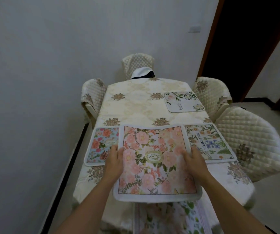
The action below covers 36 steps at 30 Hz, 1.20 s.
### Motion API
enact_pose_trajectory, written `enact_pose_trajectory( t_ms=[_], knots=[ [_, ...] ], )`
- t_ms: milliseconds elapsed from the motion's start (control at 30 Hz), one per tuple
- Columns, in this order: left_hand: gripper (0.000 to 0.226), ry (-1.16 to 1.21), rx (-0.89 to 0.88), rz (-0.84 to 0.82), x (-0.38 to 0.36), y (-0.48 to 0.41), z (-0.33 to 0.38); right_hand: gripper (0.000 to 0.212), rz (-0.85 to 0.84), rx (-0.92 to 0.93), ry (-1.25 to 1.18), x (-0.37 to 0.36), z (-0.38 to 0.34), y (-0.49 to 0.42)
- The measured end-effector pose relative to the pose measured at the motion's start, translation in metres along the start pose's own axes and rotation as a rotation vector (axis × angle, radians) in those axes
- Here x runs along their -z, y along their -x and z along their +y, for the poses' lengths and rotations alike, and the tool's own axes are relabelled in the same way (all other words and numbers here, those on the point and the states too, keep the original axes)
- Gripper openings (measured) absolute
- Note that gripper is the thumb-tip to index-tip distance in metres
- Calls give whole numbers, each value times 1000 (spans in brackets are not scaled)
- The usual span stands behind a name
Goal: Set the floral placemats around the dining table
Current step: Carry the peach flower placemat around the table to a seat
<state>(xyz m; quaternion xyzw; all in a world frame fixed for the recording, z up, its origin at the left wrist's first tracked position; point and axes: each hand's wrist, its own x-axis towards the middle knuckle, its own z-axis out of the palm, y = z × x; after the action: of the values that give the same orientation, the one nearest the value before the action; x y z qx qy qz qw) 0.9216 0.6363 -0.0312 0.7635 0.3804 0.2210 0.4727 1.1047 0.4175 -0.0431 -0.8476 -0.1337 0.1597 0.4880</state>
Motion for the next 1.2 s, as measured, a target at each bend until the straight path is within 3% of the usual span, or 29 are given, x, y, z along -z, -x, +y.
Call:
enact_pose_trajectory(
  t_ms=[233, 533, 733, 967, 1200],
  knots=[
    [15, 24, 114, 181, 56, 32, -27, 27, -146, 75, 21, -52, -26, 6],
    [21, 46, 361, 588, 133, 143, -68, 23, -547, 223, 29, -155, -58, 55],
    [21, 26, 390, 804, 184, 192, -84, 29, -730, 280, 6, -214, -86, 98],
    [22, 42, 438, 889, 233, 202, -117, 26, -782, 332, 28, -275, -116, 126],
    [21, 53, 441, 841, 304, 148, -175, 26, -747, 318, 80, -362, -152, 124]
  ],
)
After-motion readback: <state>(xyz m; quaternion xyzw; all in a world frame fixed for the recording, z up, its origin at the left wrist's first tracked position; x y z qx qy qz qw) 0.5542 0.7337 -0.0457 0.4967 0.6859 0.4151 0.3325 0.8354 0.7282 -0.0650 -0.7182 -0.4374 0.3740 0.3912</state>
